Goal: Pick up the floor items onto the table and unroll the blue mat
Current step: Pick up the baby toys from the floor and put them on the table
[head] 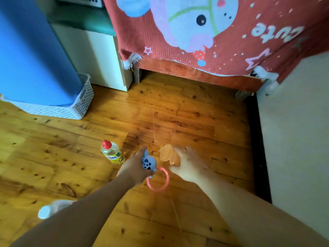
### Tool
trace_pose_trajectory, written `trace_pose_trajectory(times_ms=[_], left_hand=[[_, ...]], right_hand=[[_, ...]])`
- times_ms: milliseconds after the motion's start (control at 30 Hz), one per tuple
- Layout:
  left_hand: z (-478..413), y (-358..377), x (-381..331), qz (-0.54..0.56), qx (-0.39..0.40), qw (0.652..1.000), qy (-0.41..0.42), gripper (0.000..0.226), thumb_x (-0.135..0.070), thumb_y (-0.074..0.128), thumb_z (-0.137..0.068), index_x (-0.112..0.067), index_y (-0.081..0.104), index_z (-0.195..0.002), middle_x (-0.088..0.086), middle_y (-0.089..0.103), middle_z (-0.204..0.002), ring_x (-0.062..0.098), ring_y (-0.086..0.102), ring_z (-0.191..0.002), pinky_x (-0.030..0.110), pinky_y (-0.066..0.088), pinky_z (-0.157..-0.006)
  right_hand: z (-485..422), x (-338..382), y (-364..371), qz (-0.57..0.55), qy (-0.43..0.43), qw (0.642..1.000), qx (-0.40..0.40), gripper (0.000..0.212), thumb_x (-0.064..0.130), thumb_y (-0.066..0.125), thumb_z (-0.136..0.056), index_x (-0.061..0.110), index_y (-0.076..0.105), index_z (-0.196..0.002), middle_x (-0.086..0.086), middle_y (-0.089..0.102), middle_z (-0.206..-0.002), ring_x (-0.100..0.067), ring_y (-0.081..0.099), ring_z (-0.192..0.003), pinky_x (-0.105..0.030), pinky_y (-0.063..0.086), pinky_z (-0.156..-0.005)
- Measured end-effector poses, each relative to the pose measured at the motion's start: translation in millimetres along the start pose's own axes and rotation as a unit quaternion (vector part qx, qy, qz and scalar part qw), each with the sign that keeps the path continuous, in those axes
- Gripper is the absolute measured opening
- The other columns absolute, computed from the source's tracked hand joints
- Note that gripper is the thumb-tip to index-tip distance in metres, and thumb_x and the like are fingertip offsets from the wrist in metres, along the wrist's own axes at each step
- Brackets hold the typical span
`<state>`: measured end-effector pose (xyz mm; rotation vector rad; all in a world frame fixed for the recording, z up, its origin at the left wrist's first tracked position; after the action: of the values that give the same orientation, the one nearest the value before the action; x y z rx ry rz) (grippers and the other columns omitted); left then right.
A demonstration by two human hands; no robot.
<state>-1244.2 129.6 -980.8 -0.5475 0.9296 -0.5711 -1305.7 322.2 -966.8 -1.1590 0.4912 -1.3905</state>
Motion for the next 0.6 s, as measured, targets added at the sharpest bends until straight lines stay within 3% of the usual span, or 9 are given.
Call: trace_pose_trajectory(times_ms=[100,233,367,467,600], left_hand=[[32,-78,-73,0.031,-0.019,0.999,0.031,0.102,-0.034,0.080,-0.065,-0.037,0.017,-0.145,0.003,0.045,-0.138,0.025,0.054,-0.110,0.038,0.051,-0.086],[93,-181,-178,0.039,-0.039,0.995,0.087,0.102,-0.030,0.081,-0.066,-0.037,0.016,-0.144,0.003,0.047,-0.134,0.024,0.056,-0.102,0.039,0.054,-0.081],[147,-272,-272,0.044,-0.064,0.985,0.153,0.104,-0.032,0.081,-0.067,-0.039,0.013,-0.145,0.001,0.045,-0.138,0.023,0.057,-0.106,0.034,0.055,-0.079],[191,-339,-346,0.050,-0.091,0.975,0.198,0.103,-0.032,0.081,-0.067,-0.038,0.013,-0.144,0.001,0.040,-0.143,0.025,0.054,-0.116,0.037,0.052,-0.092],[241,-414,-441,0.040,-0.108,0.960,0.256,0.102,-0.030,0.082,-0.067,-0.032,0.017,-0.145,0.003,0.040,-0.143,0.024,0.052,-0.116,0.033,0.048,-0.094]], right_hand=[[35,33,-95,-0.010,-0.021,0.999,-0.032,0.076,0.053,0.063,-0.079,0.036,0.028,-0.144,-0.003,0.039,-0.140,-0.026,0.035,-0.131,-0.038,0.036,-0.103],[91,81,-229,-0.023,-0.044,0.995,-0.088,0.075,0.048,0.065,-0.081,0.033,0.027,-0.144,-0.002,0.043,-0.141,-0.024,0.038,-0.129,-0.034,0.036,-0.102],[141,120,-355,-0.023,-0.063,0.986,-0.155,0.073,0.053,0.065,-0.079,0.035,0.030,-0.140,0.003,0.045,-0.141,-0.022,0.043,-0.129,-0.034,0.041,-0.099],[182,142,-455,-0.033,-0.076,0.980,-0.181,0.075,0.053,0.064,-0.080,0.033,0.028,-0.142,0.002,0.043,-0.142,-0.023,0.040,-0.130,-0.035,0.039,-0.101],[232,163,-573,-0.030,-0.090,0.968,-0.233,0.076,0.047,0.064,-0.081,0.024,0.030,-0.144,-0.006,0.042,-0.142,-0.026,0.038,-0.129,-0.035,0.034,-0.102]])
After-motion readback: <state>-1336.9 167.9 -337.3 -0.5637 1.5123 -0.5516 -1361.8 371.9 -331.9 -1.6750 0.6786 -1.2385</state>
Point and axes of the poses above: each hand's wrist, its own z-axis away from the middle knuckle, its own y-axis out of the palm, x = y × z, the point moved 1 cm from there along -z, towards the middle knuckle
